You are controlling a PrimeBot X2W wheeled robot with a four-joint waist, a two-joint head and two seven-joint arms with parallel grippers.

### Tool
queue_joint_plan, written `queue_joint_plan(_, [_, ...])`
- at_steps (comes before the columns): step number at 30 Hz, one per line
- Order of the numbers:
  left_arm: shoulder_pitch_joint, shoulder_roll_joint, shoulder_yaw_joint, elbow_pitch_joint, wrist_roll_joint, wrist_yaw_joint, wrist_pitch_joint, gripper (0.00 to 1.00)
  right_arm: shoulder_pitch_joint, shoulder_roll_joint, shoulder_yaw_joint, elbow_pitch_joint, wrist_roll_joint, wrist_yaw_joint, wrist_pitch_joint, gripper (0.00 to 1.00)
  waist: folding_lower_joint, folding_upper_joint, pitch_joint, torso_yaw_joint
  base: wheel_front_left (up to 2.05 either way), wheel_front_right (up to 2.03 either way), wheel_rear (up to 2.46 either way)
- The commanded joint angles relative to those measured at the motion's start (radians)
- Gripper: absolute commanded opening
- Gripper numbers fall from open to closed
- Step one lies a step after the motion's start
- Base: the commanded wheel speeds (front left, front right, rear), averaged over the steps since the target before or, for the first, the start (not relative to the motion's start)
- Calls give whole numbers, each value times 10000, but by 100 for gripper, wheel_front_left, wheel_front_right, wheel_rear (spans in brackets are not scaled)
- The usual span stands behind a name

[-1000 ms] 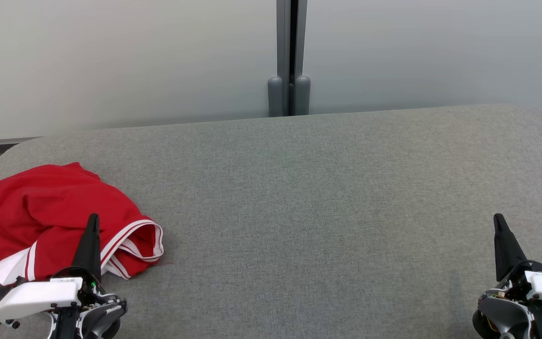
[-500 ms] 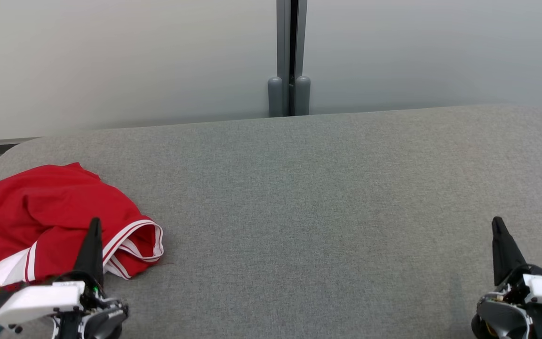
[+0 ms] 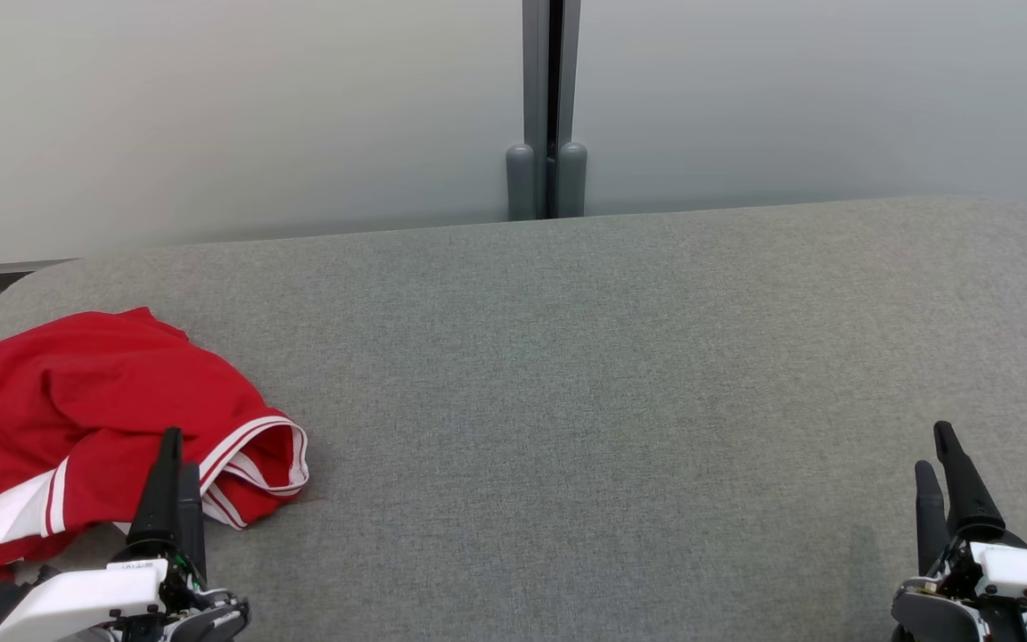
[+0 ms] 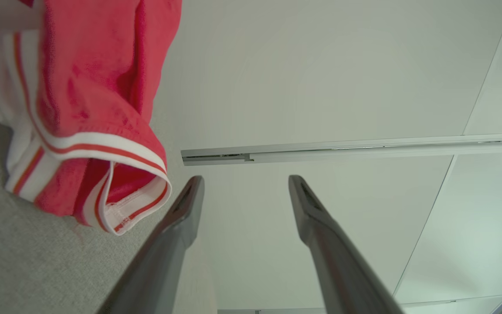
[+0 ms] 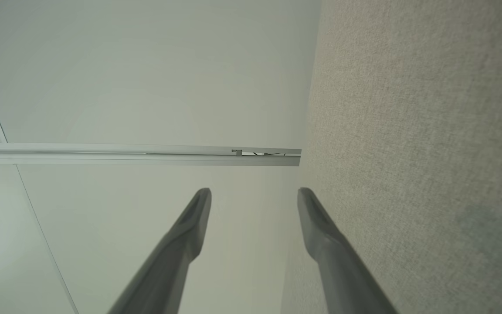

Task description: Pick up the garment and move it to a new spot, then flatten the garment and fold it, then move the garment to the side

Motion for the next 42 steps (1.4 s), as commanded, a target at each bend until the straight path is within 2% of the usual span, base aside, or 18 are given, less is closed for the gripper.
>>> queue_joint_plan(1, [-199, 103, 0, -277, 109, -6, -82, 100, -236, -86, -24, -222, -209, 2, -135, 100, 0, -1, 2, 0, 0, 0, 0])
queue_joint_plan(10, [-263, 120, 376, -688, 754, -8, -484, 100, -438, -100, -197, -465, -1738, 3, -540, 100, 0, -1, 16, 0, 0, 0, 0])
queue_joint_plan(11, [-556, 137, 915, -1201, 2118, -10, -885, 100, -807, -115, -297, -1613, -4633, 3, -943, 100, 0, -1, 46, 8, 0, 0, 0])
queue_joint_plan(18, [-807, 145, 1238, -1919, 3290, -12, -1147, 100, -1000, -124, -18, -2602, -6809, 3, -1204, 100, 0, -1, 93, 26, 0, 0, 0])
queue_joint_plan(19, [-807, 145, 1238, -1919, 3290, -12, -1147, 100, -1000, -124, -18, -2602, -6809, 3, -1204, 100, 0, -1, 93, 26, 0, 0, 0])
queue_joint_plan(22, [-857, 148, 1171, -2414, 4093, -12, -1248, 100, -1098, -140, 295, -2972, -7872, 4, -1313, 100, 0, -1, 111, 38, 0, 0, 0])
queue_joint_plan(32, [-480, 157, 135, -3096, 6654, 39, -1577, 100, -927, -215, 877, -3140, -10318, 4, -1639, 100, 0, -1, 150, 78, 0, 0, 0])
queue_joint_plan(42, [-148, 167, -1163, -2553, 9677, 499, -1875, 100, -654, -173, 1058, -2539, -12223, 4, -1945, 100, 0, -1, 168, 63, 0, 0, 0])
